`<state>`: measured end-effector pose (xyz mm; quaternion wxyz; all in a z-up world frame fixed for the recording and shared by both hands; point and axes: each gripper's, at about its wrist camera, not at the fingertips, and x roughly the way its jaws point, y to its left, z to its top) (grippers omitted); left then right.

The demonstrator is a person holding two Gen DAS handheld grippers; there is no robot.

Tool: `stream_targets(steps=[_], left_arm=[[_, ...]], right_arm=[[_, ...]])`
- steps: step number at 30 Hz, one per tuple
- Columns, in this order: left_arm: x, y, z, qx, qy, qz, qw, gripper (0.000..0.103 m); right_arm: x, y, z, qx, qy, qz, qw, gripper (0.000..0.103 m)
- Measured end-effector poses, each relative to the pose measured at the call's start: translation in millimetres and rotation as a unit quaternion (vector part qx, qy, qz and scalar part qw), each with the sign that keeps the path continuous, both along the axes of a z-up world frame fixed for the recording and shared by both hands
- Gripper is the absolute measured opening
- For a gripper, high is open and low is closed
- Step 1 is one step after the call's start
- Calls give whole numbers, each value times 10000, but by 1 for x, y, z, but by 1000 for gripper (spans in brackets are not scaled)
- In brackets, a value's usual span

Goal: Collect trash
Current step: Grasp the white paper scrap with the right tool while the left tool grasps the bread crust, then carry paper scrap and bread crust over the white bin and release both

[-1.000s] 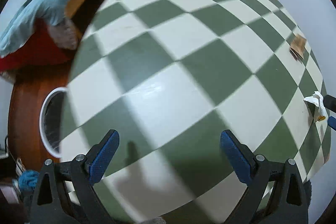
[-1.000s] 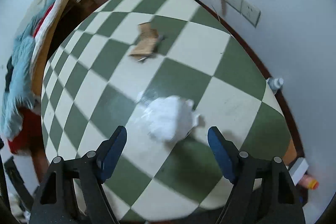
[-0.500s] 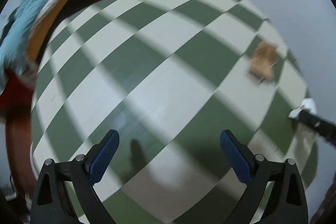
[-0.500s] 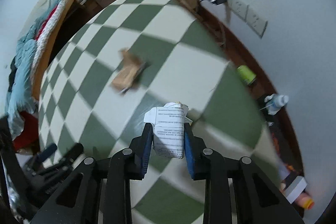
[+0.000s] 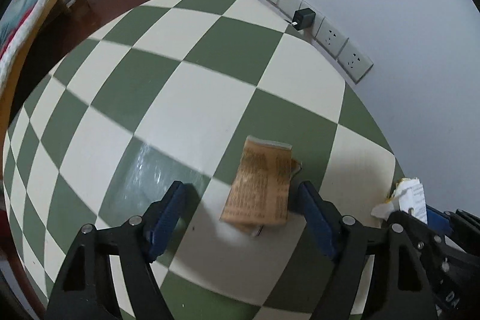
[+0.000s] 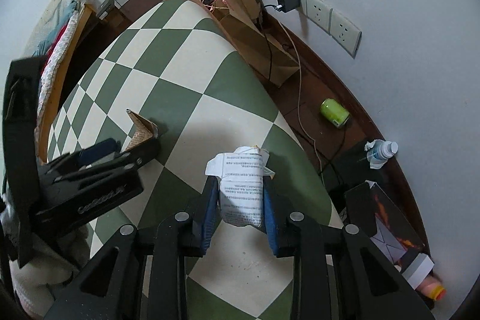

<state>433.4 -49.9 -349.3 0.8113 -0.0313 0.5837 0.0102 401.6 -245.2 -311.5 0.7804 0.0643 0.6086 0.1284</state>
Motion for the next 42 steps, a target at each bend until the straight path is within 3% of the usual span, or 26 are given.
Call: stream_targets(steps=[1, 2, 3, 4, 12, 21, 27, 34, 42], left_arm=[[-2, -1, 1, 89, -27, -27, 10000, 68], [-3, -2, 3, 93, -95, -52, 9999, 56], [-5, -2, 5, 106, -147, -80, 9998, 37], [-6, 4, 7, 128, -160, -90, 9997, 33], [-32, 28, 19, 437, -340, 263, 9981, 33], [-117, 71, 88, 627, -1006, 933, 9886, 33], [-179, 121, 133, 699, -1385, 1478, 9768, 33], [-262, 189, 174, 888, -1678, 2222, 9563, 33], [-365, 275, 165, 915, -1493, 3239, 9298, 33]], right_arm=[[-1, 1, 0, -11, -7, 1, 10000, 30], [-1, 1, 0, -17, -11, 9, 10000, 30], [-1, 2, 0, -41, -29, 30, 10000, 30], [-2, 2, 1, -56, -42, 37, 10000, 30], [-13, 13, 7, -89, -160, 149, 9997, 30], [-51, 56, 38, -130, -596, 722, 9955, 30], [-90, 108, 81, 118, -937, 1294, 9871, 30], [-150, 194, 130, 599, -1173, 2114, 9685, 30], [-238, 322, 144, 886, -1055, 3159, 9387, 30]])
